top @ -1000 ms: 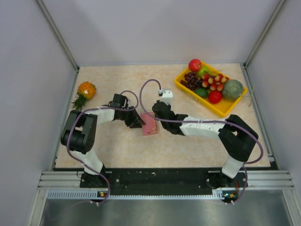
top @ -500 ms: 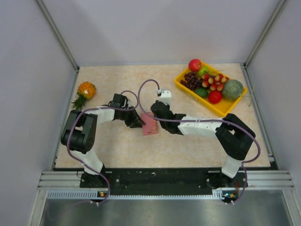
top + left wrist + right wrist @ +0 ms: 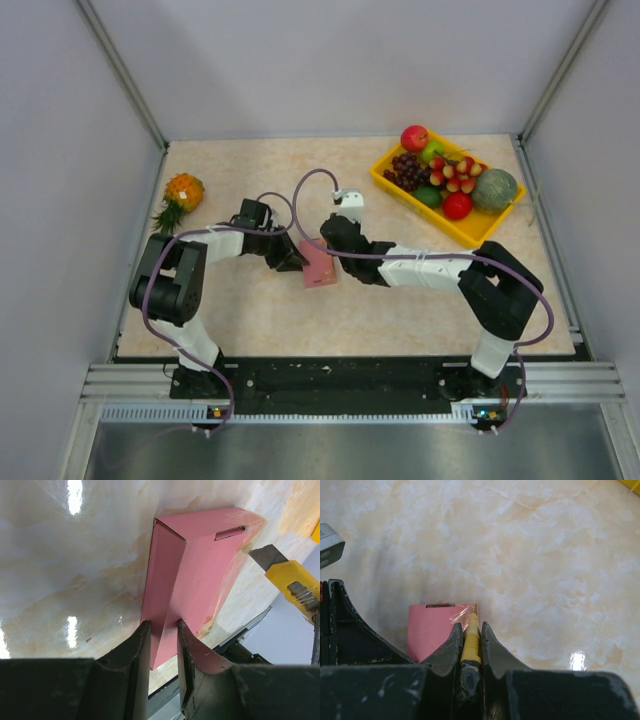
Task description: Unpack the express box
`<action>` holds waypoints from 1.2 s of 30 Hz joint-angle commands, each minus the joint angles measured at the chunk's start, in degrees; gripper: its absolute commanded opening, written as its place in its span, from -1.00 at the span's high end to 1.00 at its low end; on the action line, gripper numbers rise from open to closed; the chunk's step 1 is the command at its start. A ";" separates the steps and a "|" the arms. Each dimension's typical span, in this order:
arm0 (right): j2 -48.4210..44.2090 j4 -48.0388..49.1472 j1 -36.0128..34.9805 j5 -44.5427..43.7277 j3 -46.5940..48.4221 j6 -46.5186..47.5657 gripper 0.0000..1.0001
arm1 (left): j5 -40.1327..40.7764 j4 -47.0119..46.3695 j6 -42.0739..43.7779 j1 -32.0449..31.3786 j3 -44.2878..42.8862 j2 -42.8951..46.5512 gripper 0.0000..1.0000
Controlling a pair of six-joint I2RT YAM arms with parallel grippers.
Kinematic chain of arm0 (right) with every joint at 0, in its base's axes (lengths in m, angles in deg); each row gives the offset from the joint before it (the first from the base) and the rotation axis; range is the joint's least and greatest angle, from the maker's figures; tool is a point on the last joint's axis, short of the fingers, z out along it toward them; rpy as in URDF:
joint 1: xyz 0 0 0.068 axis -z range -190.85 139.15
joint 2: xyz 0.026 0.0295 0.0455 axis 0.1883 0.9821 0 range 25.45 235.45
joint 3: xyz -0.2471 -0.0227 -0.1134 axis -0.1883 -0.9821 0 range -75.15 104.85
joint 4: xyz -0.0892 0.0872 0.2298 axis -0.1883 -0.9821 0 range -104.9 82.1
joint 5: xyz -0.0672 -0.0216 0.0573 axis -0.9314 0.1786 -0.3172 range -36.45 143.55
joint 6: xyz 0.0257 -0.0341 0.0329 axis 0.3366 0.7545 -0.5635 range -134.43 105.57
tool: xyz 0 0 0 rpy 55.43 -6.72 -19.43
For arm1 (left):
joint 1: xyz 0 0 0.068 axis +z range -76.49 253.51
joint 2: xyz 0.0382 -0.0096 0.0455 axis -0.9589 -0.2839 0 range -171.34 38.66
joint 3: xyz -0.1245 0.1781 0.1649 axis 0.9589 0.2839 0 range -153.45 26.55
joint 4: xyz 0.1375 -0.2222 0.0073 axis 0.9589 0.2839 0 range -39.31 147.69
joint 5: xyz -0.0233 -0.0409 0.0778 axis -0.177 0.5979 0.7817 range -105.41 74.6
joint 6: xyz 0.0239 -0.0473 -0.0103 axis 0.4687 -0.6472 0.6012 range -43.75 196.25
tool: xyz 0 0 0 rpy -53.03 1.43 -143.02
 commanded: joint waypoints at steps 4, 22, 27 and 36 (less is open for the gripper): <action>2.52 -0.82 -1.09 2.35 3.37 2.57 1.00 | 2.70 2.19 0.69 0.08 -0.35 -2.65 0.47; 1.29 -1.16 -3.20 5.69 2.75 5.03 1.00 | -0.38 0.70 -3.43 0.61 -2.90 -5.72 -0.04; 0.85 -2.92 -3.81 5.87 2.84 5.03 1.00 | -0.03 0.78 -5.81 0.70 -2.37 -7.13 0.21; -3.27 -7.41 -5.48 5.43 1.26 3.98 1.00 | 0.85 -0.10 -9.24 0.70 -1.23 -7.92 0.43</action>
